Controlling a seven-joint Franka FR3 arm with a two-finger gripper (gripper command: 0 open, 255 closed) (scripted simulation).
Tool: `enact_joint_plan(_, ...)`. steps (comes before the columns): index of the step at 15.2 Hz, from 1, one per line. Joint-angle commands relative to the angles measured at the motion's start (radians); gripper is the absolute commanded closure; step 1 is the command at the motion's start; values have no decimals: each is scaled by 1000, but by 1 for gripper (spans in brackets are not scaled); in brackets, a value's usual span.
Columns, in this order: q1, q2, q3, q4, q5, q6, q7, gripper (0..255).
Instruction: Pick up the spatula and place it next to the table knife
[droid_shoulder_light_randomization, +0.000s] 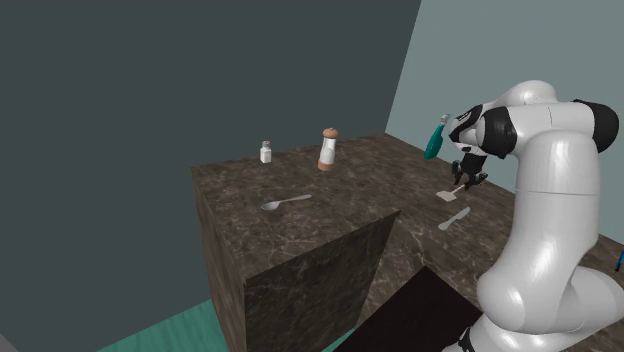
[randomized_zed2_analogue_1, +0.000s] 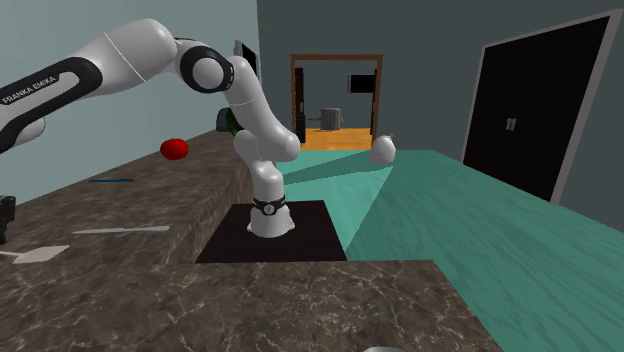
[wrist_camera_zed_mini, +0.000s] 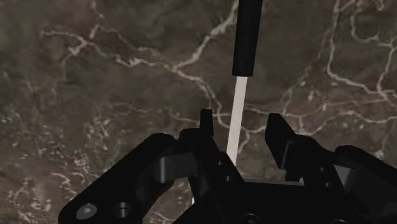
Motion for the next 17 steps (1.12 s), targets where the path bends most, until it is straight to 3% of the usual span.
enact_joint_plan(1,0,0,0,0,0,0,0,0)
enact_joint_plan(5,0,0,0,0,0,0,0,0)
enact_joint_plan(9,17,-59,-23,46,-38,-97,24,0)
enact_joint_plan(17,17,-59,-22,46,-38,-97,24,0)
